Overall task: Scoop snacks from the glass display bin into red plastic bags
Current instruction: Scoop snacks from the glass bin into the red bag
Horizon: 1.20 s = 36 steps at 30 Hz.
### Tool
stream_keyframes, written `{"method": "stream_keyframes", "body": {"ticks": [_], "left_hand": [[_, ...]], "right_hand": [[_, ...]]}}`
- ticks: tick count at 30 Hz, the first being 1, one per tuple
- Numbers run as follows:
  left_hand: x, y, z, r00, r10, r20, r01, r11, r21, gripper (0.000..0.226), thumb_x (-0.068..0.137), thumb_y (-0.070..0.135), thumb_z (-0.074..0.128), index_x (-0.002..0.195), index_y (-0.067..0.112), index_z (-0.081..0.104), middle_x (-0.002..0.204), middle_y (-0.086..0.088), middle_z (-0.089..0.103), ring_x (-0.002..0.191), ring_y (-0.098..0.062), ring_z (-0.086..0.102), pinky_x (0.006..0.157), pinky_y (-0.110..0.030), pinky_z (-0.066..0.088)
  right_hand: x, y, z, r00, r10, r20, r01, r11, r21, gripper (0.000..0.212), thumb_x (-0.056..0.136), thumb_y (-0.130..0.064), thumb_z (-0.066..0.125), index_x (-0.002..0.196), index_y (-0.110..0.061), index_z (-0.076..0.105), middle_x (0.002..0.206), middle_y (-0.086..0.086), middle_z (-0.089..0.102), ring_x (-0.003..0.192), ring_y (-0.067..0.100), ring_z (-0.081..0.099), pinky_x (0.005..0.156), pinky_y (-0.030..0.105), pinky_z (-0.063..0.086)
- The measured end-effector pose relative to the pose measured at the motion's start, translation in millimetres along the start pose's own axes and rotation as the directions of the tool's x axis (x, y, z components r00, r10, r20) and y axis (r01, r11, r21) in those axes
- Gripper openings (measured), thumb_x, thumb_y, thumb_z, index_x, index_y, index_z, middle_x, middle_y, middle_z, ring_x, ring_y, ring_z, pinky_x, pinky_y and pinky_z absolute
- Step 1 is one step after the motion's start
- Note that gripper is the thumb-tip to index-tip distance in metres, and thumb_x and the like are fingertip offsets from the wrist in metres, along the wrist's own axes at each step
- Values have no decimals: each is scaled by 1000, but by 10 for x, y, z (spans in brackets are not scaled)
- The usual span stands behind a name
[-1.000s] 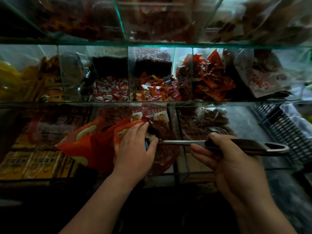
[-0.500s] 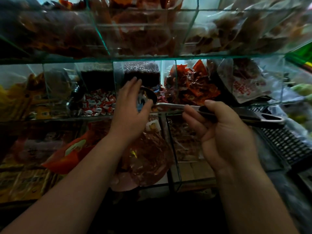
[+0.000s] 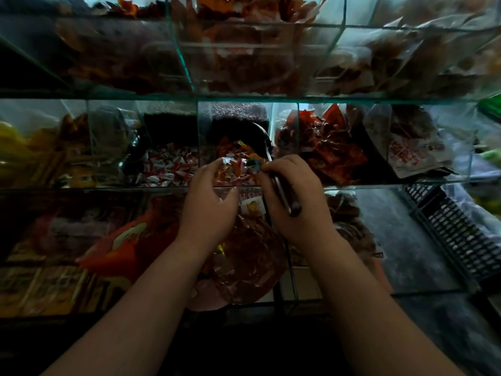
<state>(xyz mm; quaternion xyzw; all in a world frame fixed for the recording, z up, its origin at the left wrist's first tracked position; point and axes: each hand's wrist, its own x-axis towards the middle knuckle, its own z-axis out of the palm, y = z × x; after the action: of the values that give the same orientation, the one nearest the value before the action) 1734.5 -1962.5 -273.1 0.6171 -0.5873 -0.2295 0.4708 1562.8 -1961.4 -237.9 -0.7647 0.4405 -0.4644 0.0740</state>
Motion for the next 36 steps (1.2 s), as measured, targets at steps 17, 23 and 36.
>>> {"method": "stream_keyframes", "body": {"ticks": [17, 23, 36], "left_hand": [[-1046, -481, -539, 1000, -12, -1, 12, 947, 322, 25, 87, -6, 63, 91, 17, 75, 123, 5, 57, 119, -11, 51, 98, -18, 40], [-1112, -473, -466, 975, -195, 104, 173, 967, 188, 71, 90, -5, 48, 152, 29, 45, 150, 26, 36, 137, 10, 30, 109, -7, 23], [-1152, -552, -525, 901, -346, 263, 344, 937, 54, 95, 88, 4, 52, 159, 45, 5, 141, 59, -3, 144, 13, 7, 117, -22, 19]], "right_hand": [[-859, -589, -901, 724, 619, 306, -653, 472, 592, 9, 81, 10, 64, 89, 7, 63, 72, 17, 74, 71, 29, 78, 59, 26, 62], [-801, -455, -179, 744, 551, 378, -630, 766, 125, 16, 90, -17, 74, 76, -23, 70, 80, -3, 71, 78, 5, 67, 81, 20, 54], [-1052, -46, 996, 536, 738, 410, -821, 569, 47, 24, 88, -37, 71, 68, -49, 71, 71, -31, 68, 71, -15, 61, 57, 15, 43]]}}
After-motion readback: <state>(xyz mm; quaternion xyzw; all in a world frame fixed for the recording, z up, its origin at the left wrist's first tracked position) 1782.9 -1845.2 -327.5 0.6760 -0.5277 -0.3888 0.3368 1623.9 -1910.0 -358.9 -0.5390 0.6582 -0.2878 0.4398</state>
